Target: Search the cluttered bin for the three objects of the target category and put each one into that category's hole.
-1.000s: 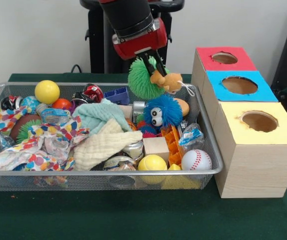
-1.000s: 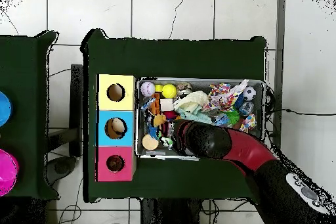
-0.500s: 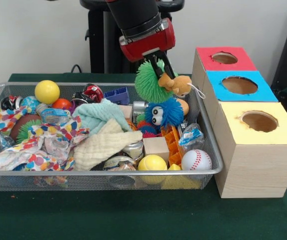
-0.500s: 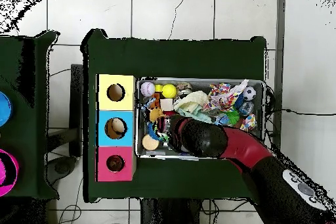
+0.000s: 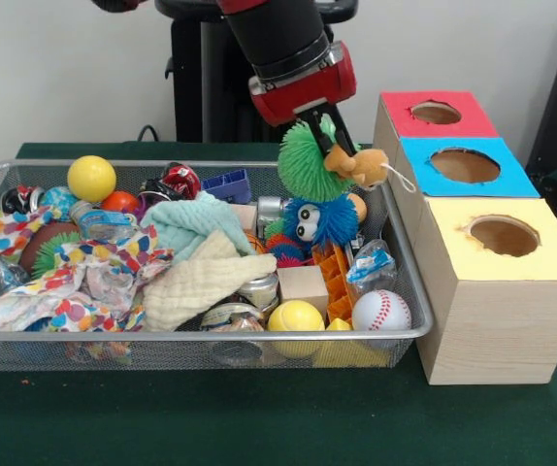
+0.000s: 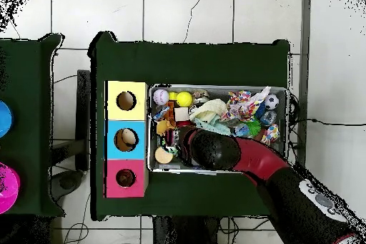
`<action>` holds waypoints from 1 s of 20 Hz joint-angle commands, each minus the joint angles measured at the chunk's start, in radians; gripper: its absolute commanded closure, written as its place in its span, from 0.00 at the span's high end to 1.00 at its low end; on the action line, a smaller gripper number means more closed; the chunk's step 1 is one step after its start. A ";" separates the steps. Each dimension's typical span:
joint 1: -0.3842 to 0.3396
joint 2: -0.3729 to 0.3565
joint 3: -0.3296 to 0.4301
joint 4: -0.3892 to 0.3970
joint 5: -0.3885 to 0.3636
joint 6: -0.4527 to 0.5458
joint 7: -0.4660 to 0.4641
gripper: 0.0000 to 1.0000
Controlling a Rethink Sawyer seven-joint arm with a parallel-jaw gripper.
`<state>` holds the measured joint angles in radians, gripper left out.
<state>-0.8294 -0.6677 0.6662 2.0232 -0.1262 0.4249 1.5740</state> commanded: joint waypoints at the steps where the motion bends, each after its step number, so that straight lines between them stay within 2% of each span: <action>1: 0.038 0.052 0.011 0.045 -0.029 -0.066 0.097 0.00; 4: 0.062 0.046 -0.002 0.063 -0.042 -0.089 0.109 0.00; 7: 0.069 0.046 0.000 0.093 -0.016 -0.102 0.144 0.00; 10: 0.080 0.040 -0.004 0.103 -0.012 -0.071 0.132 0.00; 14: 0.099 0.069 -0.016 0.106 -0.028 -0.054 0.098 0.00; 20: 0.092 0.108 -0.026 0.101 -0.051 -0.070 0.070 0.00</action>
<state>-0.7504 -0.6400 0.6580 2.0880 -0.1254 0.3820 1.5740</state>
